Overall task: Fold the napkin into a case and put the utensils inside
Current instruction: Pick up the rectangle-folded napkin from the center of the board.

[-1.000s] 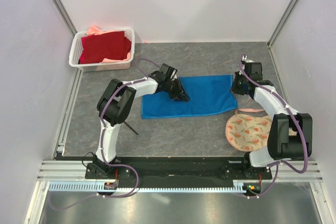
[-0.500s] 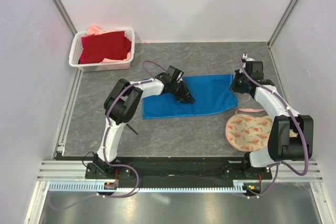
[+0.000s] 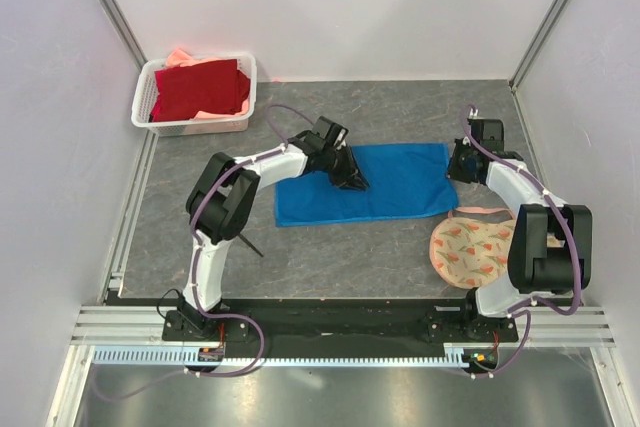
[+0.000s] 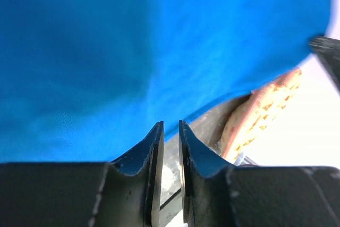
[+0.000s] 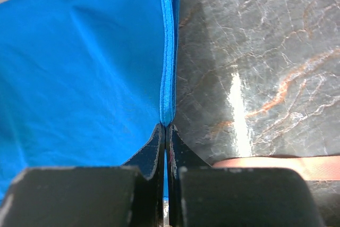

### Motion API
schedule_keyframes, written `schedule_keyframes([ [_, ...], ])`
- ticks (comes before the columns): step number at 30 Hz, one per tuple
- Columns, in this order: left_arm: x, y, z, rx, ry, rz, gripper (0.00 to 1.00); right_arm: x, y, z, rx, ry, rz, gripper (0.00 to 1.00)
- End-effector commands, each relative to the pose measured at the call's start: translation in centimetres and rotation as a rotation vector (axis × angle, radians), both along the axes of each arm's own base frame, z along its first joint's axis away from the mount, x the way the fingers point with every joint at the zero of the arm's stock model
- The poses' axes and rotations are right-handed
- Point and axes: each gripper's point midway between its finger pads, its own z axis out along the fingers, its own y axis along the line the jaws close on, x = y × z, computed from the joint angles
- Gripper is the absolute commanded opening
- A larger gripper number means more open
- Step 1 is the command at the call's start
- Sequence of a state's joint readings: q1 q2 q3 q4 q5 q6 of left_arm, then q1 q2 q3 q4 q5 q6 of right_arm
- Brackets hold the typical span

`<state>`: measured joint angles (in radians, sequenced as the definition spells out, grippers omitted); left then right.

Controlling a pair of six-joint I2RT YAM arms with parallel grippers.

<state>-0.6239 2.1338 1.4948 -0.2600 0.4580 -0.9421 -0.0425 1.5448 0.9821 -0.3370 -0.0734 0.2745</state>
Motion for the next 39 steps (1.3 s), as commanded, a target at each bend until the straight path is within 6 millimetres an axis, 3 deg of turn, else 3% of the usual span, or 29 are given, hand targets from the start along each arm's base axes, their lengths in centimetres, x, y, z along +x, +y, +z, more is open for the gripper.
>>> schedule_keyframes([
  [1, 1.8, 1.0, 4.7, 0.032, -0.186, -0.007, 0.25, 0.3, -1.1, 0.5, -0.048, -0.02, -0.039, 0.0],
  [4, 2.6, 1.1, 4.3, 0.054, -0.202, -0.013, 0.25, 0.4, -1.1, 1.1, -0.051, -0.033, -0.034, 0.0],
  [12, 3.8, -0.8, -0.1, 0.069, -0.095, 0.03, 0.23, 0.5, -1.0, 3.3, -0.056, -0.076, -0.021, 0.0],
  [20, 2.9, -4.2, -1.7, 0.032, -0.032, 0.019, 0.23, 0.6, 0.0, 5.0, -0.02, -0.118, 0.031, 0.0],
  [25, 1.8, -5.9, -2.1, 0.017, -0.024, 0.007, 0.23, 1.1, 2.6, 6.9, 0.046, -0.16, 0.096, 0.0],
  [26, 1.8, -5.9, -2.0, 0.016, -0.027, 0.007, 0.23, 1.4, 2.9, 7.8, 0.064, -0.176, 0.092, 0.0],
  [27, 1.8, -5.9, -1.8, 0.015, -0.035, 0.009, 0.23, 1.3, 4.7, 8.2, 0.085, -0.183, 0.135, 0.0],
  [30, 1.9, -5.9, -0.4, 0.001, -0.062, 0.0, 0.23, 1.1, 7.5, 9.4, 0.139, -0.202, 0.189, 0.0],
  [34, 1.7, -5.2, 2.4, -0.018, -0.104, -0.011, 0.24, 1.0, 9.4, 10.3, 0.148, -0.214, 0.216, 0.0],
  [35, 1.5, -4.8, 2.5, -0.016, -0.102, -0.011, 0.24, 1.1, 9.8, 10.6, 0.147, -0.22, 0.224, 0.0],
  [37, 1.6, -3.8, 4.9, -0.041, -0.127, -0.007, 0.24, 1.1, 10.7, 10.9, 0.15, -0.22, 0.237, 0.0],
  [38, 1.1, -2.8, 4.5, -0.026, -0.116, -0.006, 0.24, 1.0, 11.4, 11.2, 0.148, -0.225, 0.252, 0.0],
  [39, 1.5, -1.7, 6.7, -0.042, -0.15, 0.017, 0.24, 0.9, 11.7, 11.4, 0.147, -0.223, 0.255, 0.0],
])
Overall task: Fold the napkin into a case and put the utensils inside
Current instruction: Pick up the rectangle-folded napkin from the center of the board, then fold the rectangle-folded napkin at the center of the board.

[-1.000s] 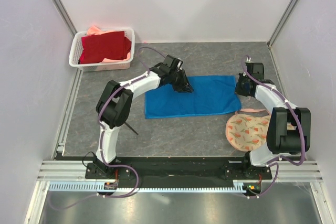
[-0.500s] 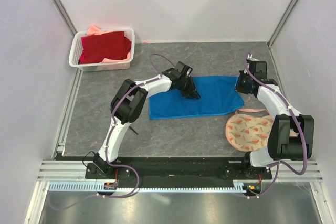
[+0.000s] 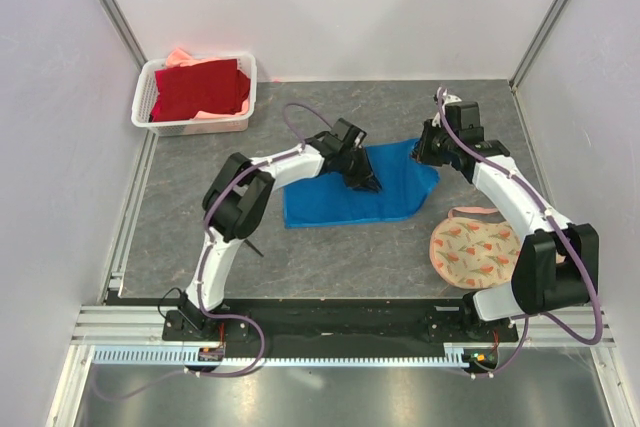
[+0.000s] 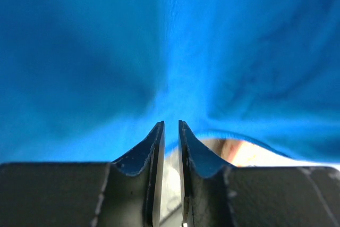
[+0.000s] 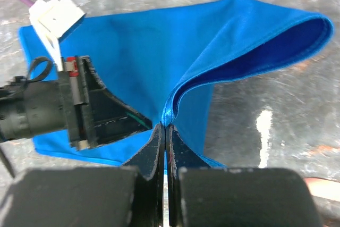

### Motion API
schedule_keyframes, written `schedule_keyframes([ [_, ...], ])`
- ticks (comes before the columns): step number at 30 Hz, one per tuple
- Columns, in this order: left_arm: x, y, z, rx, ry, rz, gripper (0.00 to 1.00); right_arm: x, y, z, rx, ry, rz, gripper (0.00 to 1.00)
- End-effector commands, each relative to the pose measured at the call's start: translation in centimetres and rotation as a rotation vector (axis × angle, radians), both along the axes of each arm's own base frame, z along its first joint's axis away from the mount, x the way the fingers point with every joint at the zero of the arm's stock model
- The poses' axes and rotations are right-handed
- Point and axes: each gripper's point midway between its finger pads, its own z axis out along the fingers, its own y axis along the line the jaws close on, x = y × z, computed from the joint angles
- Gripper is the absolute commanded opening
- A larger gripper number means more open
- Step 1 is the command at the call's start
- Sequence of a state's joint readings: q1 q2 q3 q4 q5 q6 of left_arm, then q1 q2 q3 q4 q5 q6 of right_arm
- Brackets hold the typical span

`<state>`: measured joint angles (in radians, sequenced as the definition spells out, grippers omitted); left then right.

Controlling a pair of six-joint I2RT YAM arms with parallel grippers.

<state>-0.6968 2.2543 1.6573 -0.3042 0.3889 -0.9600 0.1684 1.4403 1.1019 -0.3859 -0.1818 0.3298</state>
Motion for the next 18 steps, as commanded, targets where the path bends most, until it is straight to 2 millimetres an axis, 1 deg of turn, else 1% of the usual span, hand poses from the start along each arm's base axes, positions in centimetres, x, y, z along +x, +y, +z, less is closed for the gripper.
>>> schedule_keyframes([
  [1, 1.2, 3.1, 8.6, -0.08, -0.142, 0.04, 0.24, 0.6, 1.8, 3.6, 0.027, -0.067, 0.013, 0.0],
  [2, 0.6, 4.5, 8.0, -0.059, -0.131, 0.054, 0.24, 0.5, 2.4, 3.7, 0.024, -0.069, 0.022, 0.0],
  [3, 1.0, 5.9, 9.7, -0.067, -0.165, 0.083, 0.24, 0.5, 2.7, 3.8, 0.027, -0.071, 0.024, 0.0],
  [4, 0.4, 7.3, 8.8, -0.043, -0.153, 0.089, 0.24, 0.6, 3.1, 4.1, 0.028, -0.076, 0.03, 0.0],
  [5, 0.1, 8.3, 8.8, -0.037, -0.15, 0.098, 0.24, 0.4, 3.9, 3.9, 0.027, -0.067, 0.045, 0.0],
  [6, 0.2, 9.7, 10.0, -0.049, -0.168, 0.116, 0.23, 0.4, 4.3, 3.9, 0.029, -0.065, 0.048, 0.0],
  [7, -0.7, 11.2, 8.5, -0.02, -0.142, 0.121, 0.23, 0.5, 4.8, 4.1, 0.03, -0.068, 0.06, 0.0],
  [8, -1.0, 12.2, 8.1, -0.006, -0.139, 0.13, 0.23, 0.2, 5.7, 4.1, 0.029, -0.067, 0.076, 0.0],
  [9, -0.9, 13.6, 7.9, 0.007, -0.144, 0.152, 0.23, 0.2, 6.2, 4.2, 0.029, -0.07, 0.081, 0.0],
  [10, -1.8, 15.0, 6.9, 0.036, -0.137, 0.158, 0.24, 0.3, 6.7, 4.2, 0.032, -0.068, 0.085, 0.0],
  [11, -1.9, 16.0, 6.3, 0.056, -0.138, 0.173, 0.23, 0.0, 7.8, 4.3, 0.035, -0.067, 0.107, 0.0],
  [12, -2.0, 16.9, 5.8, 0.068, -0.128, 0.187, 0.23, 0.1, 8.2, 4.2, 0.035, -0.067, 0.11, 0.0],
  [13, -2.7, 17.7, 4.6, 0.086, -0.106, 0.184, 0.23, 0.2, 8.9, 4.3, 0.043, -0.065, 0.114, 0.0],
  [14, -2.9, 18.1, 4.2, 0.089, -0.093, 0.187, 0.23, -0.1, 10.1, 4.4, 0.048, -0.07, 0.136, 0.0],
  [15, -3.2, 18.4, 3.8, 0.097, -0.083, 0.187, 0.22, 0.0, 10.7, 4.7, 0.05, -0.079, 0.141, 0.0],
  [16, -3.8, 18.7, 3.3, 0.108, -0.075, 0.187, 0.22, -0.3, 12.1, 4.1, 0.046, -0.065, 0.165, 0.0],
  [17, -4.0, 19.0, 3.0, 0.119, -0.078, 0.192, 0.22, -0.3, 12.7, 4.0, 0.045, -0.062, 0.175, 0.0],
  [18, -4.1, 19.2, 2.9, 0.122, -0.081, 0.196, 0.22, -0.2, 13.3, 4.3, 0.045, -0.07, 0.182, 0.0],
])
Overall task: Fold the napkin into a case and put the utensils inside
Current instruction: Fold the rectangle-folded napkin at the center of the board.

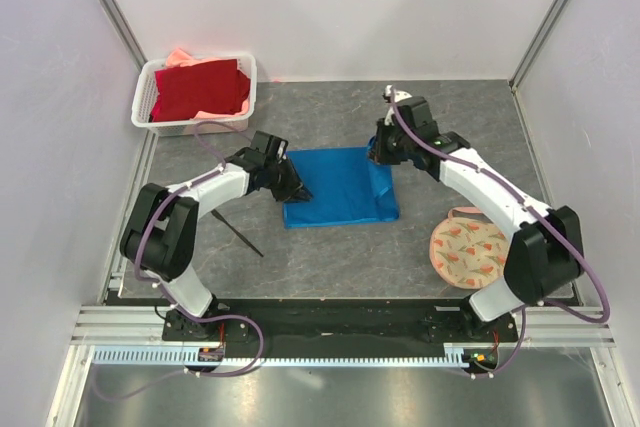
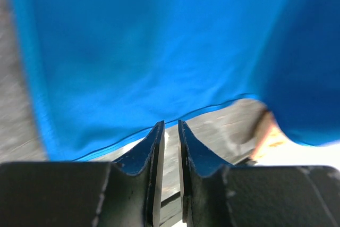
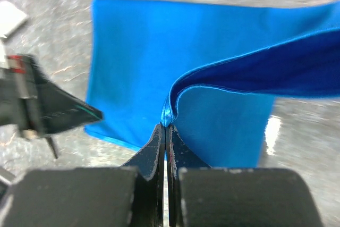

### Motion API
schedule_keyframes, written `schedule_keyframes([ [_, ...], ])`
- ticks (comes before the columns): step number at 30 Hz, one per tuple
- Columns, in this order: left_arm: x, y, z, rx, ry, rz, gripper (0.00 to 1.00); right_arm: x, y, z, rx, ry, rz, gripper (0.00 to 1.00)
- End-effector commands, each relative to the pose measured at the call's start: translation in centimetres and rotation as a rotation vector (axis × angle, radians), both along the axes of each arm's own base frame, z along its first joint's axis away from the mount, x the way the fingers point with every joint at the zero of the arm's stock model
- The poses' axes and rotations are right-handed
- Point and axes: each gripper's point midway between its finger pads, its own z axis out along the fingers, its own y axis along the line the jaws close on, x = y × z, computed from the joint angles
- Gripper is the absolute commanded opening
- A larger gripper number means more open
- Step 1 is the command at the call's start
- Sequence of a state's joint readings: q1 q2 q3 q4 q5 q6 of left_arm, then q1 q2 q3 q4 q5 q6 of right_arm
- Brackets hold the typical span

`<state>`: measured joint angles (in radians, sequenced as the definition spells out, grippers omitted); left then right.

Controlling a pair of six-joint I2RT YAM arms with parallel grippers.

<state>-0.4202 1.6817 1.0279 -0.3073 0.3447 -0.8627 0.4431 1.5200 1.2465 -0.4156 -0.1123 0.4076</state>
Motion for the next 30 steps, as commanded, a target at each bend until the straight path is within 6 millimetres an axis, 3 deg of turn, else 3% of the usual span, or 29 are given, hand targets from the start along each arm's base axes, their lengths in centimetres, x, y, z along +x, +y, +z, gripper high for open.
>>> schedule_keyframes([
  [1, -1.0, 1.1, -0.7, 0.05, -0.041, -0.033, 0.22, 0.7, 4.1, 1.2, 0.02, -0.035, 0.033, 0.0],
  [8, -2.2, 2.8, -0.7, 0.1, -0.085, -0.015, 0.22, 0.6, 8.6, 0.0, 0.024, -0.015, 0.079, 0.0],
  [13, -3.6, 3.3, -2.4, 0.108, -0.048, -0.009, 0.21, 0.5, 11.2, -0.8, 0.032, -0.003, 0.105, 0.0],
  [21, -5.1, 3.6, -5.2, 0.095, 0.01, 0.005, 0.2, 0.1, 13.7, -2.4, 0.098, 0.057, 0.119, 0.0],
  [30, -5.5, 3.8, -5.5, 0.103, 0.009, 0.008, 0.19, 0.4, 15.9, -3.5, 0.193, 0.103, 0.126, 0.0],
])
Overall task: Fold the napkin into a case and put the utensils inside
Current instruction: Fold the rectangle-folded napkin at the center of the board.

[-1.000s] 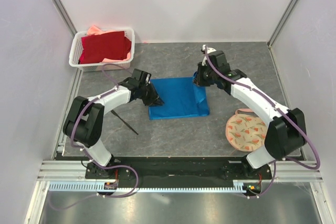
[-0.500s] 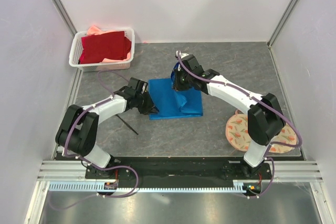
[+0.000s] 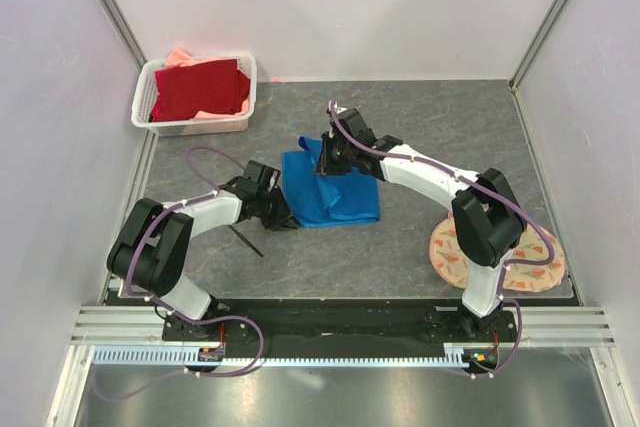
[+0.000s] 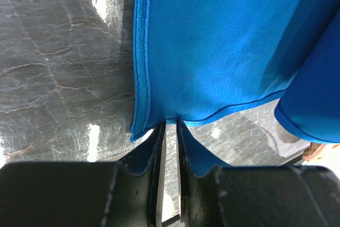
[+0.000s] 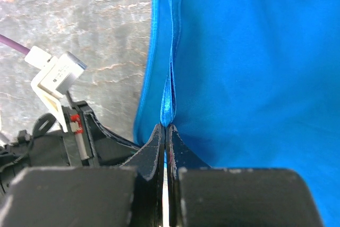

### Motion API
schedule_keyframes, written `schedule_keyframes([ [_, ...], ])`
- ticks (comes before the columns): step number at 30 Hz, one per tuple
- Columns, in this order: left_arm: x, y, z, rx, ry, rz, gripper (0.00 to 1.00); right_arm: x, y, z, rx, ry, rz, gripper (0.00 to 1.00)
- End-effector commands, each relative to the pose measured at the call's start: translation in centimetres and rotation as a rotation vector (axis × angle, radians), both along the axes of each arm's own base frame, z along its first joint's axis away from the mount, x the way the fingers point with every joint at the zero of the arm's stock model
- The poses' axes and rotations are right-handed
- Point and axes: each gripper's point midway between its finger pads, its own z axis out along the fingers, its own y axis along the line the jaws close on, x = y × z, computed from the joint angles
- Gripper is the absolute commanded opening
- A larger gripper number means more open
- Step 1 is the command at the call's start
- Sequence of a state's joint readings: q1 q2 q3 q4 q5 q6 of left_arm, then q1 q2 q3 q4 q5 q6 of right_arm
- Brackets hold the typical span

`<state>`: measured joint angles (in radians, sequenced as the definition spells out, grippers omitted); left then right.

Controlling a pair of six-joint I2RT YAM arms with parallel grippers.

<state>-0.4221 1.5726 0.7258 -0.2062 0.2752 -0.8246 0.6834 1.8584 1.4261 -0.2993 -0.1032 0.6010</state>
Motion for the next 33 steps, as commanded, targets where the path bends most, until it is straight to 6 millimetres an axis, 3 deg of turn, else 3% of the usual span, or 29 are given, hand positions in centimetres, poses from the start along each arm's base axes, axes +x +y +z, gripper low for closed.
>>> schedule_keyframes([
  [1, 0.5, 0.0, 0.1, -0.002, -0.034, 0.003, 0.19, 0.9, 2.7, 1.8, 0.123, -0.01, 0.007, 0.0],
  [17, -0.2, 0.4, -0.4, 0.008, -0.021, 0.003, 0.19, 0.3, 6.3, 0.6, 0.21, 0.052, 0.043, 0.0],
  [24, -0.2, 0.4, -0.1, 0.009, -0.031, 0.001, 0.19, 0.6, 6.4, -0.8, 0.204, 0.074, 0.032, 0.0],
  [33, 0.3, 0.7, 2.1, 0.013, -0.108, -0.002, 0.21, 0.5, 6.7, -2.7, 0.195, 0.103, 0.041, 0.0],
])
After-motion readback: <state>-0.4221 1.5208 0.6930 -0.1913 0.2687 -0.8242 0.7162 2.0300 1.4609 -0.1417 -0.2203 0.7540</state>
